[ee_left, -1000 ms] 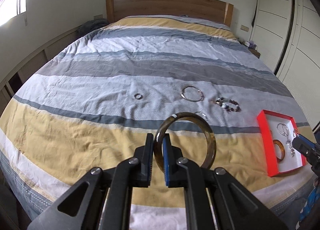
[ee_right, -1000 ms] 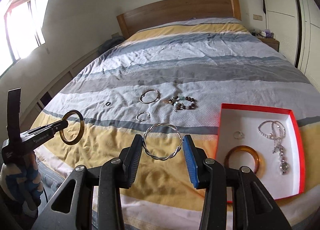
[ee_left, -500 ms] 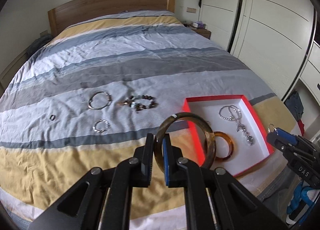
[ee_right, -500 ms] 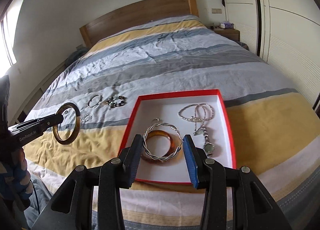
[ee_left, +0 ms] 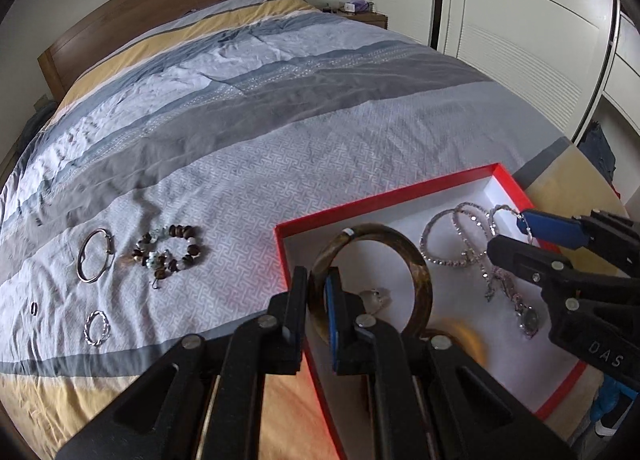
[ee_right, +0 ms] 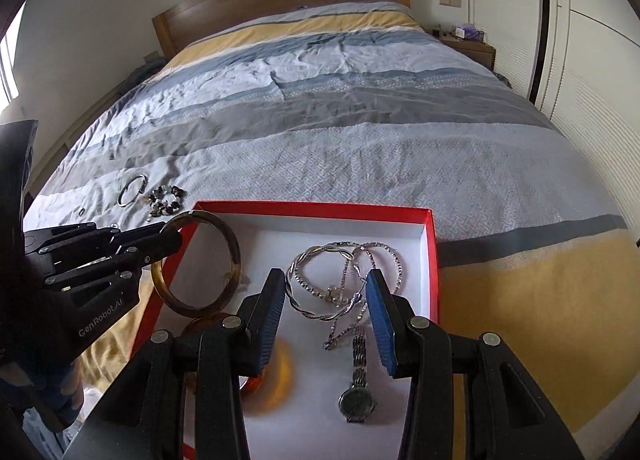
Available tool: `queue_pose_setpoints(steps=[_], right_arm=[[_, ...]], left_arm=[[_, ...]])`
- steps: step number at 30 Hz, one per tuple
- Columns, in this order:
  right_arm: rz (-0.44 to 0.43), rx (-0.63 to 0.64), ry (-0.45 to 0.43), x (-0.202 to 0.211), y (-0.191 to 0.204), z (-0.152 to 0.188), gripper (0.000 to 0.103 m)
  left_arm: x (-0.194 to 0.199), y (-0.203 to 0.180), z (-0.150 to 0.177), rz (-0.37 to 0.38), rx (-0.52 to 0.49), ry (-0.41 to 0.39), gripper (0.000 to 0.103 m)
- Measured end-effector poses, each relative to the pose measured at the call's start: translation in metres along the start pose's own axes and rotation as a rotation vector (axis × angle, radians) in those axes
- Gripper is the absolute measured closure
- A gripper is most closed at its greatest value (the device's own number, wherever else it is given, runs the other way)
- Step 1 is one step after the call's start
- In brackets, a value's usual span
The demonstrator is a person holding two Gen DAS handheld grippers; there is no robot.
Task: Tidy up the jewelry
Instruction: 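Carry the dark bangle and twisted silver bangle with both tools into the red box, then open both tools to release the two bangles inside the box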
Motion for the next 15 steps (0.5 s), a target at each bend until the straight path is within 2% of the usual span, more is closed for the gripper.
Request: queue_pose_setpoints(steps=[5,15], right_arm=[[-0.005,0.047,0.052,-0.026,-0.001,0.002,0.061],[0.02,0.15,0.127,-0.05,0.005,0.016,0.061]], left_arm=[[-0.024,0.001,0.0,-0.019,-0.012,0.028,0.095],[-0.036,-0.001,0.003,-0.034,-0.023,0.044,0.094]])
Point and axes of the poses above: each gripper's, at about its wrist camera, not at the fingertips, and x roughly against the way its jaws point, y to its left, z to its underside, the point moved 10 cm from there along -x, roughly the way its jaws point, and after that the axes turned 7 degrees about z, right-handed, at the moved point
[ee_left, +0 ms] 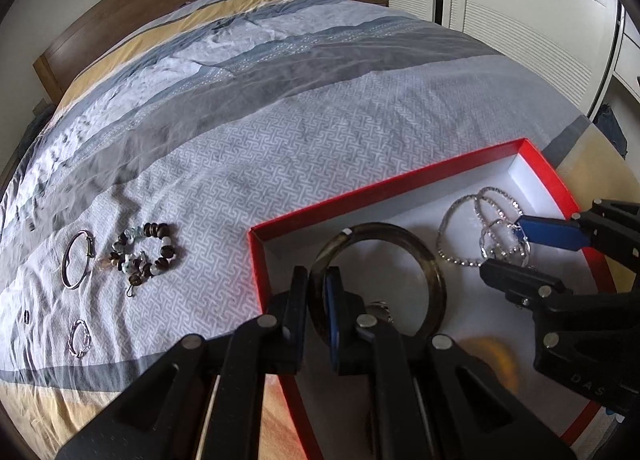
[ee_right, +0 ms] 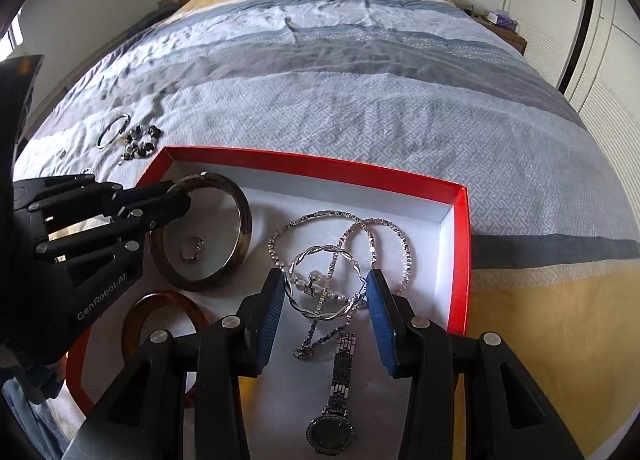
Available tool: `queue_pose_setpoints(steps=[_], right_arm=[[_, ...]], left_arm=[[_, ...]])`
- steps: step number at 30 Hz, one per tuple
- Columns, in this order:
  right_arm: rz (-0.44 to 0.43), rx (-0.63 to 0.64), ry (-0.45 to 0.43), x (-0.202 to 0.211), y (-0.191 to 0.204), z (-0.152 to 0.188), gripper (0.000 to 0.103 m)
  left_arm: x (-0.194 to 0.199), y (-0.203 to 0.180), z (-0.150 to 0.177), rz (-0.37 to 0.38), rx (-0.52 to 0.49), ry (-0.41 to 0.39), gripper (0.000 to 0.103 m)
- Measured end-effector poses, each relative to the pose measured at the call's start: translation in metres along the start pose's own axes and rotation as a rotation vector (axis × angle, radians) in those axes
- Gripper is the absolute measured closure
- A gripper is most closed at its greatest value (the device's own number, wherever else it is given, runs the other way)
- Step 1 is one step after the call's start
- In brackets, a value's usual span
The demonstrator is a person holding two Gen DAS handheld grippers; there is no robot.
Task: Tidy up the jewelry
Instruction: 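Open both tools to release the two bangles inside the box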
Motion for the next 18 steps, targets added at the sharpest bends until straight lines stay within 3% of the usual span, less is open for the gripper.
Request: queue_pose_setpoints(steps=[6,11,16,18], right_arm=[[0.046,0.044,0.016,-0.001,-0.001,0.003,0.06],[0.05,0.014,-0.001,0.014,-0.008,0.008,0.058],[0.038,-0.047,-0.034,0.042,-0.01,0.015,0.055],[0.031,-0.076,-0.052,0.057,-0.008,0.018,0.054]], left_arm=[[0.0,0.0,0.0,0.011,0.005,0.01,0.093],[0.01,-0.002,0.002,0.074,0.05,0.008,0.092],[0.044,-0.005,0.004,0.096,0.052,-0.028,0.076],[0.063,-0.003,0.005,0.094,0.054,-0.05,0.074]])
Point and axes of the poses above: each gripper's, at about its wrist camera, not at the fingertips, and x roughly against the way its jaws point, y to its left, z to its underside, the point moved 10 cm from there along -x, roughly the way its jaws point, and after that the axes turned 7 degrees about z, right-handed, at the moved point
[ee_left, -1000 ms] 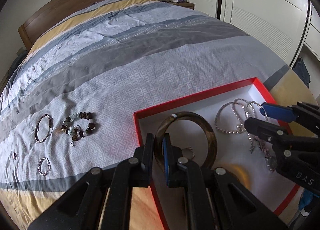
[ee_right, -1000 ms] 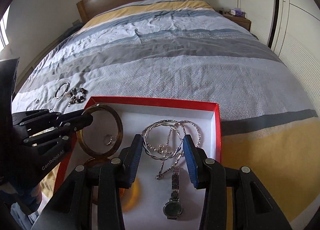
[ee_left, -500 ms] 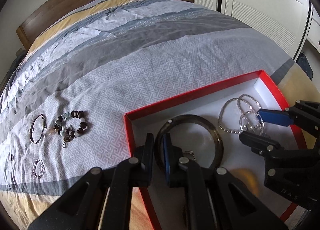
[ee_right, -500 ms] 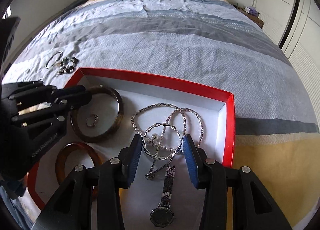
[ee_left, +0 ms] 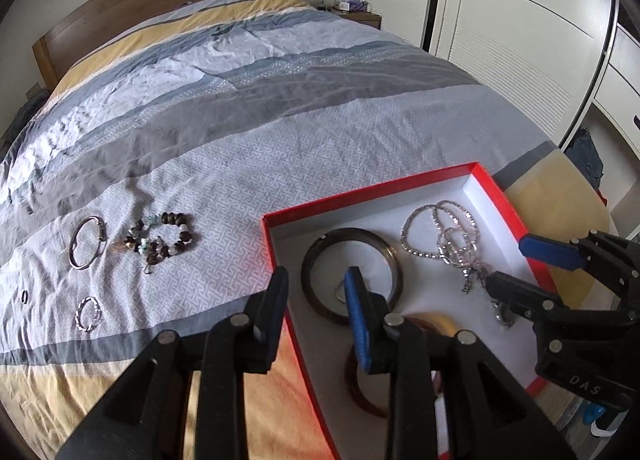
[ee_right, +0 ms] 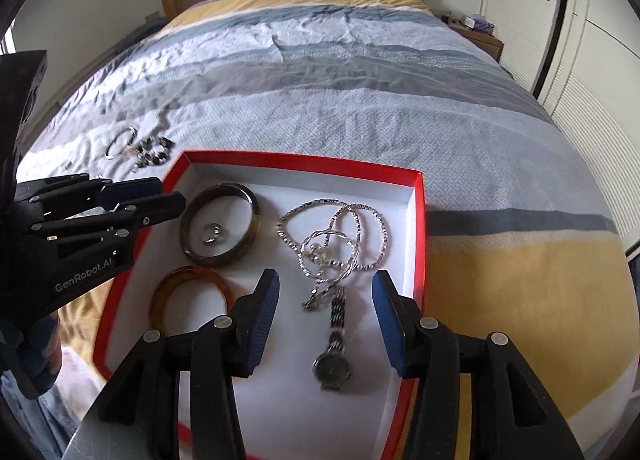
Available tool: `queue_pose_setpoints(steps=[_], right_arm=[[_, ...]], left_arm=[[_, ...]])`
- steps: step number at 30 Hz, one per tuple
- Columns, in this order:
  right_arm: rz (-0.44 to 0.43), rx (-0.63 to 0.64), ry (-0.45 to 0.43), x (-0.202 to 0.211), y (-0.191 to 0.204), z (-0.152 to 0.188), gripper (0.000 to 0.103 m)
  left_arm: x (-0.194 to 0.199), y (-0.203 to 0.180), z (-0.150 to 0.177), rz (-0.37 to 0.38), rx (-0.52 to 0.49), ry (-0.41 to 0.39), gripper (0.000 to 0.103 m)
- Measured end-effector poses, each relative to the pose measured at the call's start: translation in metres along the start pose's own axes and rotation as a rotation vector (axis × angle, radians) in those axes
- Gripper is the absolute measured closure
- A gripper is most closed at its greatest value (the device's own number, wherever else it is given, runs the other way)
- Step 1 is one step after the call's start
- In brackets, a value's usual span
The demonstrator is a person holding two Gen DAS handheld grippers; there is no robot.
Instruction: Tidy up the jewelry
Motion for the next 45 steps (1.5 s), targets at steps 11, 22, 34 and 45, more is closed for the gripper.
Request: queue_pose_setpoints(steps=[11,22,34,45], right_arm=[[-0.074,-0.051,-0.113,0.102,0.045,0.018,0.045],[-0.143,-0.047,-0.181,0.174,0.096,0.044,0.045],[-0.184,-0.005,-0.236,0.214,0.15,0.05,0.045],[-0.212,0.083,-0.246,0.219,0.196,0.042,0.045]], left_arm=[[0.127,0.004,0.026,-0.086,0.012,-0.118,0.073],[0.199,0.044,0.113,-0.138,0.078,-0.137,0.073],[0.268,0.147,0.183,-0.282,0.276,-0.189,0.073],[0.284,0.205,0.21,-0.318,0.368,-0.19,0.073]])
Point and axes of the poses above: each gripper's, at about its wrist camera, not at the fingertips, and x roughly against the way its jaws point, y to its left, z to its underside, the point moved 10 cm from there along -x, roughly the way its jaws point, and after that the axes turned 7 degrees about z, right-handed, at the moved point
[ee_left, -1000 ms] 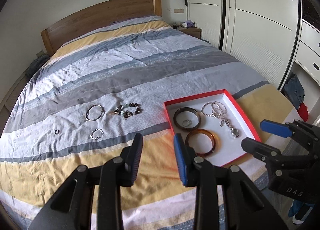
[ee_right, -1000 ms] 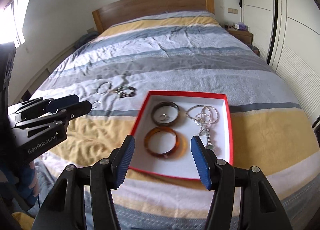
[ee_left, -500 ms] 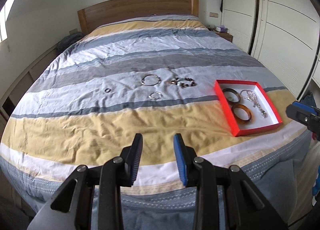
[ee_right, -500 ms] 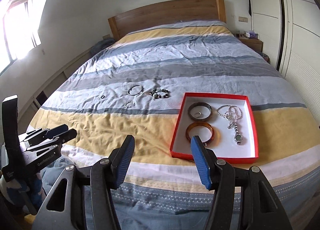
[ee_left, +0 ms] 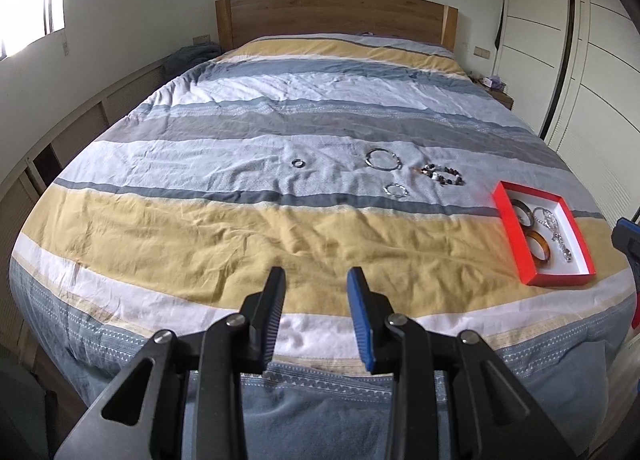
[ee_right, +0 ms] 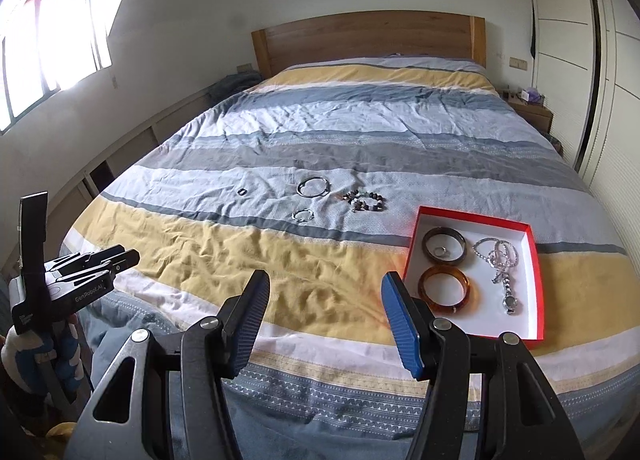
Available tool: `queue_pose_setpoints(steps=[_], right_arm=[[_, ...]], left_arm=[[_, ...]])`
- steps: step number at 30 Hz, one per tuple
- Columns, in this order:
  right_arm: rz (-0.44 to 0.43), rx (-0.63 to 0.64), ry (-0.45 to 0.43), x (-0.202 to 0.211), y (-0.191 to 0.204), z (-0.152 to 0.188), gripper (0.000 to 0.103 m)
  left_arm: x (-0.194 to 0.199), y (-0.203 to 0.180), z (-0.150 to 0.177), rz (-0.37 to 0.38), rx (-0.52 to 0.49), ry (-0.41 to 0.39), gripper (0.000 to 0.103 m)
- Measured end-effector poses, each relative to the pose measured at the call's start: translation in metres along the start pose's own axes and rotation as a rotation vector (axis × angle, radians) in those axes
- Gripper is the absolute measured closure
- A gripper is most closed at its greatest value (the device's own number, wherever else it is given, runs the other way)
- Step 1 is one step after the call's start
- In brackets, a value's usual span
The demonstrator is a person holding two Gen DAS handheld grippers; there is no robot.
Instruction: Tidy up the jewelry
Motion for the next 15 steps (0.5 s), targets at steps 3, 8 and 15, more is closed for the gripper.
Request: queue_pose_setpoints(steps=[3,8,15], right_arm=[[-0.015,0.023,0.019,-0.017,0.01,-0.006,0.045],[-0.046,0.058,0.047,-0.054,0.027,-0.02,0.045],[-0.101,0.102,0.116,-0.132,0.052,-0.035,0.046]], left_arm=[[-0.012,0.012,-0.003,-0.015,0.015,0.013,0.073],[-0.042,0.032,-0.015,-0.039,0.04,0.024,0.073],[-0.11,0.054,-0.048,-0.001,0.107,0.043,0.073]])
Point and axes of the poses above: each gripper's, at about its wrist camera, not at the fingertips, and x roughly against the way its jaws point, y to its left, z to its underside, the point moved 10 cm from there along -x, roughly the way its jaws point, and after that the axes turned 7 degrees about z, right-handed, at the moved point
